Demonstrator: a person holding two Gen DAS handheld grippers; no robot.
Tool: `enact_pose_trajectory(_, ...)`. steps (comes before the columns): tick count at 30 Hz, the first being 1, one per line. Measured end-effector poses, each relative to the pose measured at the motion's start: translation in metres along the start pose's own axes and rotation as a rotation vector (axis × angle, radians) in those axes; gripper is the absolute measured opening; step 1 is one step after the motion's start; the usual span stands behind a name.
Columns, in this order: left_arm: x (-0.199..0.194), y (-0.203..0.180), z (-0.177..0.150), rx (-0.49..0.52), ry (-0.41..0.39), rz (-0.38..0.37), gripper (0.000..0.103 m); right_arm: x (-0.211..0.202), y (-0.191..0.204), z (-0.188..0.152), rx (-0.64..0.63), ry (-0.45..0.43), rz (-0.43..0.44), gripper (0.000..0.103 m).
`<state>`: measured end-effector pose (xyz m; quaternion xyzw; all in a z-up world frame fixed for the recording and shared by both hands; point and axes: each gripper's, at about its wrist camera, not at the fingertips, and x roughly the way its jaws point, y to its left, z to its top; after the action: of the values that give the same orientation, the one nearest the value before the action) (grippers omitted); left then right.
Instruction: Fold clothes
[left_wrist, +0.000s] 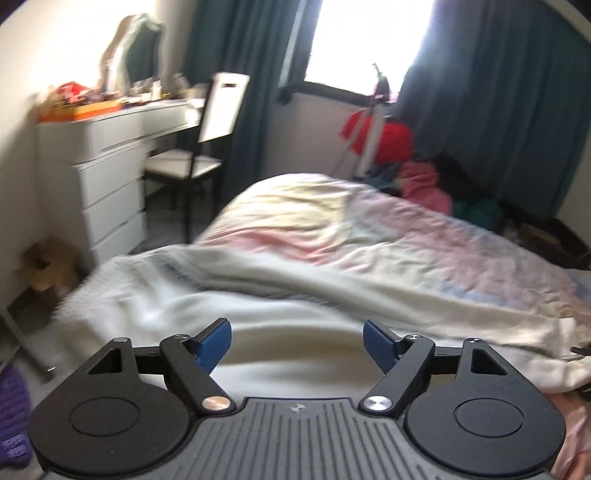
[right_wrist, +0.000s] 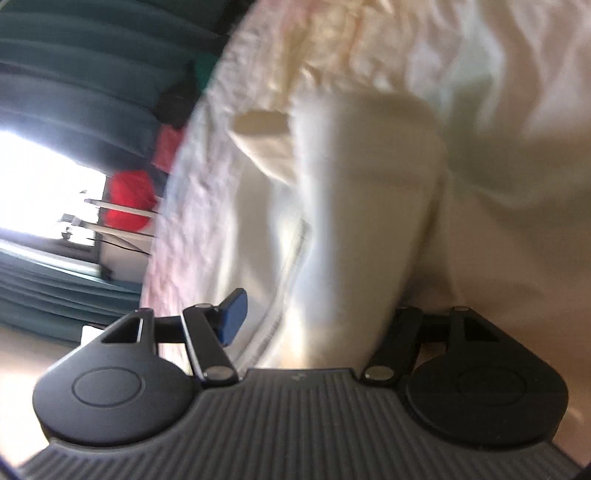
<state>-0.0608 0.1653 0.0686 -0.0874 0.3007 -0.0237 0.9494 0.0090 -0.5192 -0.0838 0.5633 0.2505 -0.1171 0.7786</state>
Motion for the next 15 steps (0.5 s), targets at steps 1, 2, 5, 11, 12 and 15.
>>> enact_pose_trajectory(1, 0.008, -0.018, 0.001, 0.016, -0.005, -0.015, 0.080, -0.003, 0.004, 0.002, -0.013, -0.031, 0.036, 0.068)
enact_pose_trajectory(2, 0.017, -0.035, 0.001, 0.035, -0.010, -0.030, 0.080, -0.006, 0.008, 0.004, -0.026, -0.064, 0.075, 0.068)
enact_pose_trajectory(5, 0.047, -0.089, -0.005, 0.119, -0.017, -0.062, 0.081, -0.006, 0.014, 0.003, -0.026, -0.095, 0.121, 0.068)
enact_pose_trajectory(11, 0.123, -0.147, -0.035, 0.169, 0.016, -0.042, 0.081, 0.013, 0.007, 0.003, -0.047, -0.054, 0.052, 0.067)
enact_pose_trajectory(12, 0.135, -0.151, -0.041, 0.173, 0.022, -0.027, 0.081, 0.015, 0.003, 0.002, -0.046, -0.040, 0.028, 0.067)
enact_pose_trajectory(15, 0.166, -0.154, -0.060, 0.193, 0.089, 0.011, 0.081, 0.021, -0.001, -0.001, -0.069, -0.023, -0.015, 0.067)
